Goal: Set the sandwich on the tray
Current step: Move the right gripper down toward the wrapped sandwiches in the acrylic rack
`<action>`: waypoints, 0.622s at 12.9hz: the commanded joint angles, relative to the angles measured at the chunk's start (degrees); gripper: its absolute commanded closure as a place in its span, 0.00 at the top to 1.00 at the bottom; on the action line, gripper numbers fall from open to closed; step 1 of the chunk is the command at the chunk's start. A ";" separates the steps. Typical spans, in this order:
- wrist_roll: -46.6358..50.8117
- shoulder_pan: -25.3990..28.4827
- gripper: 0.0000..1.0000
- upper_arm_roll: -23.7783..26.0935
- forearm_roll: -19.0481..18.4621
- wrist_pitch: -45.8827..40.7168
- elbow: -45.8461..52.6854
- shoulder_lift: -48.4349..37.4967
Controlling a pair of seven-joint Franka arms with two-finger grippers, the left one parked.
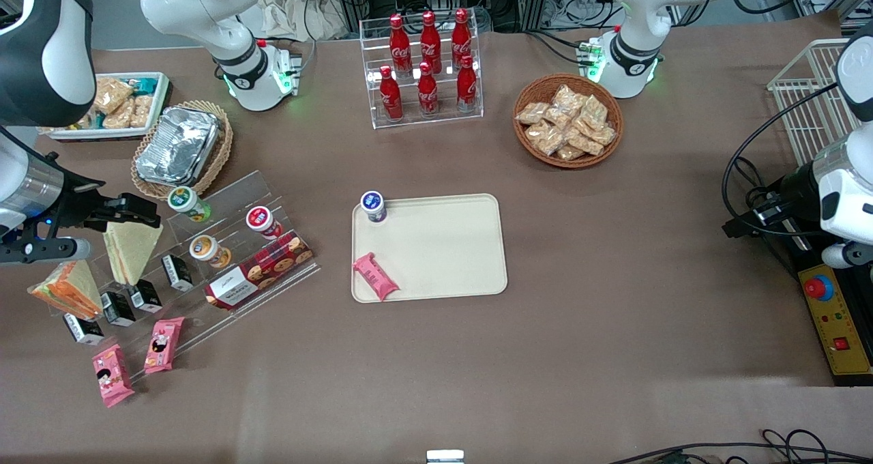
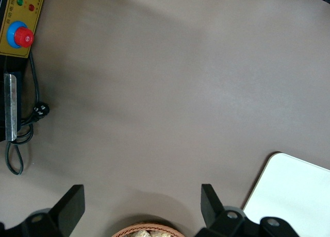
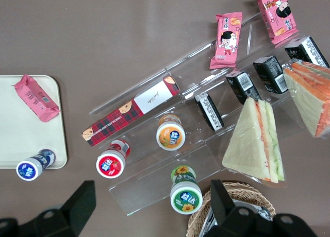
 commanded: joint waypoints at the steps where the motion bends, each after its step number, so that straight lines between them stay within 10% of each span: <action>1: -0.43 0.06 0.99 0.13 -0.22 -0.10 -0.36 0.15; 8: -0.61 0.15 0.99 0.13 -0.57 0.25 0.17 0.85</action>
